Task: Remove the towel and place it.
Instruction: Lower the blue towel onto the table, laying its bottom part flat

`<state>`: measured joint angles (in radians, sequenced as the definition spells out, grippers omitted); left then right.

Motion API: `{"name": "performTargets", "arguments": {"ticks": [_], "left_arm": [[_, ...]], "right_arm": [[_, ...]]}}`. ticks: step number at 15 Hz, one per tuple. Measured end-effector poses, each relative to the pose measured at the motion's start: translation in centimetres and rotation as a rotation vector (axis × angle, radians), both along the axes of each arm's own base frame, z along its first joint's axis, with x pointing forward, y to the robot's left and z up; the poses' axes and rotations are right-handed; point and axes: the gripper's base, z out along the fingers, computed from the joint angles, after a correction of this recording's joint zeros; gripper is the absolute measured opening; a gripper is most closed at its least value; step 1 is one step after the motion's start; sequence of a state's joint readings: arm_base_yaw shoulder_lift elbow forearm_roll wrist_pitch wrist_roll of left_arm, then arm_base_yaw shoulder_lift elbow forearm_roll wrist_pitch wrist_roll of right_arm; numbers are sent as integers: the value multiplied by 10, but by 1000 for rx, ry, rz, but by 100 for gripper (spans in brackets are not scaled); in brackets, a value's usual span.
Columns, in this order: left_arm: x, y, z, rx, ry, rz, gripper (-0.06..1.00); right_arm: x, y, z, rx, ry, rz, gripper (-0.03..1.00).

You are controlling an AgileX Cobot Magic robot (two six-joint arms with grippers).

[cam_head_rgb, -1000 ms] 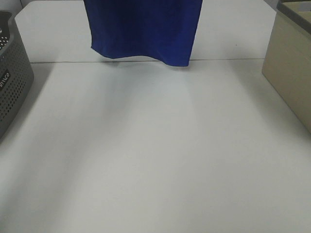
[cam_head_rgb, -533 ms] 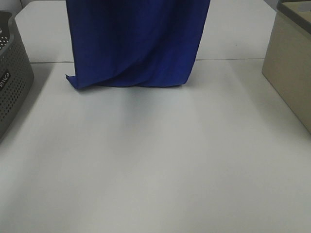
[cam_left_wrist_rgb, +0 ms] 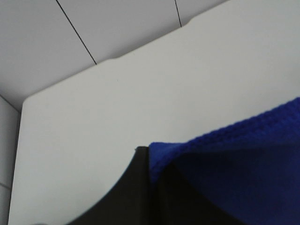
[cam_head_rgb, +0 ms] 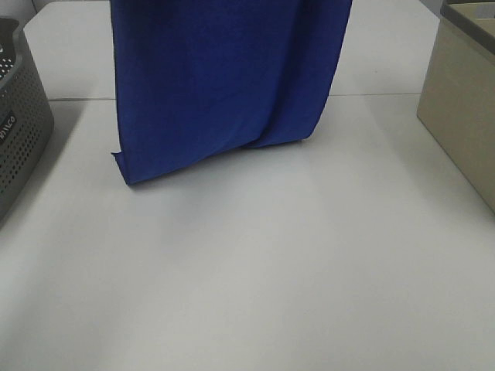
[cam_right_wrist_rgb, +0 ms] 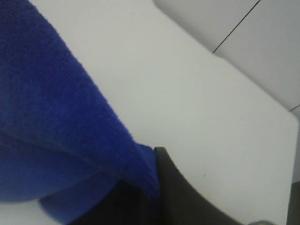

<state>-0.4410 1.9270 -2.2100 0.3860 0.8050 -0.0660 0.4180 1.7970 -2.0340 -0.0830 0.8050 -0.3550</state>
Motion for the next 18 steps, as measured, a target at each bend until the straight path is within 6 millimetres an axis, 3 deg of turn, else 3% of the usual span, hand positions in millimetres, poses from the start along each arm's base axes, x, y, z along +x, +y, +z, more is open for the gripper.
{"name": "performTargets", "arguments": {"ticks": [4,5,8,11,14,16,18], "left_arm": [[57,7,-19,-65,-320,-82,0],[81,7,-26,-114,-520,-149,0],[98,5,-12,-79,-705,-159,0],[105,4,-16,-42,-723,-140,0],[126,-1,-68,16,-488,-82,0],[123,-15,-93,80,-264,-41,0],[103,-36,-95,149,-96,-62,0]], "right_arm": [[60,5,-11,137,-383,-22,0],[86,4,-2,248,-634,-13,0],[108,6,11,373,-748,-28,0],[120,3,-4,380,-690,-55,0],[137,-12,-50,287,-445,-134,0],[137,-19,-73,237,-236,-184,0],[128,-22,-84,187,-45,-215,0]]}}
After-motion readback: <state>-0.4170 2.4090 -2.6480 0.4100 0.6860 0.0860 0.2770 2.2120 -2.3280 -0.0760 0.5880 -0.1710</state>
